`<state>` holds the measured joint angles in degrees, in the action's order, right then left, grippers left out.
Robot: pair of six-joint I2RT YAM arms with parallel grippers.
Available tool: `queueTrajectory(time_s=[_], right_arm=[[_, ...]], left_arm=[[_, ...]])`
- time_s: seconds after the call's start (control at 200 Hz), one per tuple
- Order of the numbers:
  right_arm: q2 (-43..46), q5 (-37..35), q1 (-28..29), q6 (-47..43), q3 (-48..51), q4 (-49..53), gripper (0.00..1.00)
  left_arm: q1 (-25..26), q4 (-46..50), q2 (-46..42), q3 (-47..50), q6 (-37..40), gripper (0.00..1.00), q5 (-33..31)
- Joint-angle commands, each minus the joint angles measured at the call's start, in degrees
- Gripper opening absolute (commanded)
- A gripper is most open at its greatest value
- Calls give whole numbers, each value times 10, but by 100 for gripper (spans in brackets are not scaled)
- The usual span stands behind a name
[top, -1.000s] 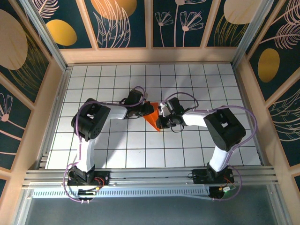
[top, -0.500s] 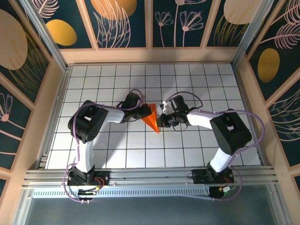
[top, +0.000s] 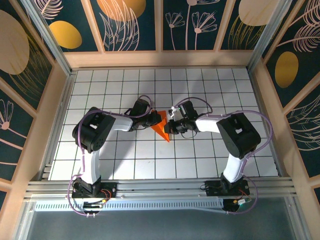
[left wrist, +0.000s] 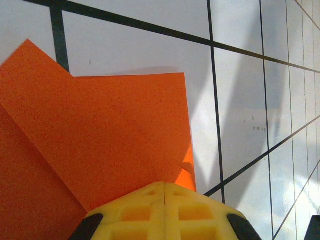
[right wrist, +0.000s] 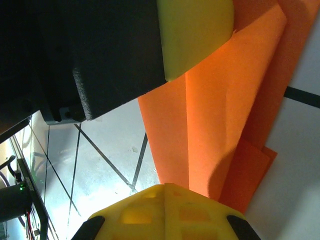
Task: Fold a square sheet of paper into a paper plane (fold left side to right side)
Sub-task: Fourth fold the wing at the center of the table.
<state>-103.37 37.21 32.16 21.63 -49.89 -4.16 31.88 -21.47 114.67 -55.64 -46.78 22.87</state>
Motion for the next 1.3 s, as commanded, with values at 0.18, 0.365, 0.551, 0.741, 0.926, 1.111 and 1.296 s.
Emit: queueTrajectory(time_s=[0.18,0.365,0.551,0.741,0.926,1.111,1.296], right_arm=[[-26,10,13,12,-24,-26,0],[-32,2,15,9,-12,-18,0],[-35,3,16,7,3,-7,0],[-35,4,17,2,13,10,0],[-25,15,19,1,23,22,0],[-10,15,21,3,36,24,0],[3,26,24,13,58,11,0]], left_arm=[[1,47,11,20,-4,0,-20],[1,45,9,21,-8,0,-24],[1,46,9,24,-10,0,-28],[1,55,11,21,-11,0,-35],[1,60,12,21,-14,0,-43],[1,65,12,18,-14,0,-46],[1,62,12,19,-14,0,-45]])
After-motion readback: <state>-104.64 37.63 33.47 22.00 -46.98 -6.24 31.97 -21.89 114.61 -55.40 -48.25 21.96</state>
